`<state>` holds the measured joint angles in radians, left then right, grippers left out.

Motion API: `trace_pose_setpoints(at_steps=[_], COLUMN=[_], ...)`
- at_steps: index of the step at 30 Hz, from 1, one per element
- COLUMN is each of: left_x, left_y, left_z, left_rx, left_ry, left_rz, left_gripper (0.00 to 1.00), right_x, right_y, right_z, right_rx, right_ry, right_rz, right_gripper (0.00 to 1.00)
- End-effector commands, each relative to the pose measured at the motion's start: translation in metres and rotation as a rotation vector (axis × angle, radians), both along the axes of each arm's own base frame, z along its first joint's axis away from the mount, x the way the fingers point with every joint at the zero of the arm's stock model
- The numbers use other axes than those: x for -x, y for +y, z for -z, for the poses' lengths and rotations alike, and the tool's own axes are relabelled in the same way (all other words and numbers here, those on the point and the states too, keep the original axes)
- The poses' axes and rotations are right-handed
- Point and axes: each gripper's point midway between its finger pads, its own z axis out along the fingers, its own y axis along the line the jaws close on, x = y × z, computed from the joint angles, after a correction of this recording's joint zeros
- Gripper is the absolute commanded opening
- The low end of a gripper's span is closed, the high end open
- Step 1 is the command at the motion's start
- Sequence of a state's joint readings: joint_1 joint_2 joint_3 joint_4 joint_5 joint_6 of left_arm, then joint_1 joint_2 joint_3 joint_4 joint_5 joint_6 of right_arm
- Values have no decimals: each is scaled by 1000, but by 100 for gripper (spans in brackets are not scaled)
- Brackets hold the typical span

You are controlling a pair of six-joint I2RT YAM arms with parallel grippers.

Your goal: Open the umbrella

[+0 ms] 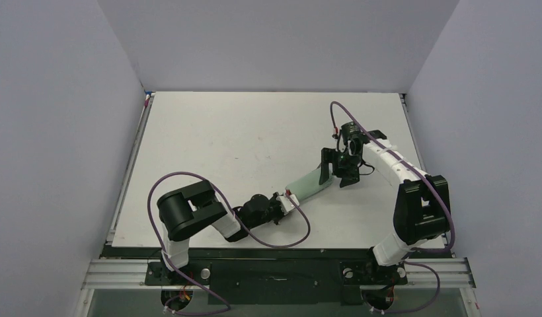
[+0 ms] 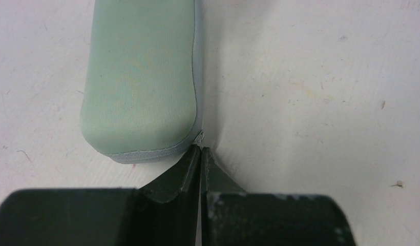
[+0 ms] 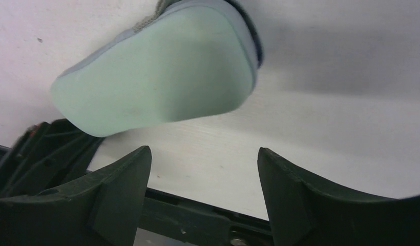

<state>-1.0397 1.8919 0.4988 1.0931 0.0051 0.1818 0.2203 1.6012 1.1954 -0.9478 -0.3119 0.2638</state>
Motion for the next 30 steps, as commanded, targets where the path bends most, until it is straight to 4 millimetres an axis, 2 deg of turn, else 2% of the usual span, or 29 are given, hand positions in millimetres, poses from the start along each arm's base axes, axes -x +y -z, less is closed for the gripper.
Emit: trace_pose_setpoints(at_steps=[1,5,11,15,20,25,30], left_x=[3,3,3,3,4,-1,-14], left_y=[-16,-23,-29,-28,-16,3,18], left_z=[-7,-9,-8,-8,-7,-3,-2], left_rx=[28,36,37,35,23,11,7], left_ry=[4,0,-8,-10,-9,23,43], left_rz=[19,19,18,14,-2,-41,-85], left_gripper=[0,0,0,0,0,0,0], right_x=[-28,-29,-31,-28,-23,-21,-10], right_y=[50,67,80,69,37,32,29], right_z=[-10,-2,16,32,55,57,63], right_rx=[-198,-234,-223,-159,-34,9,50], right_ry=[-101,-96,-88,-77,-61,-86,-102], right_rz=[170,219,269,279,286,213,106], right_gripper=[73,74,74,73,65,55,38])
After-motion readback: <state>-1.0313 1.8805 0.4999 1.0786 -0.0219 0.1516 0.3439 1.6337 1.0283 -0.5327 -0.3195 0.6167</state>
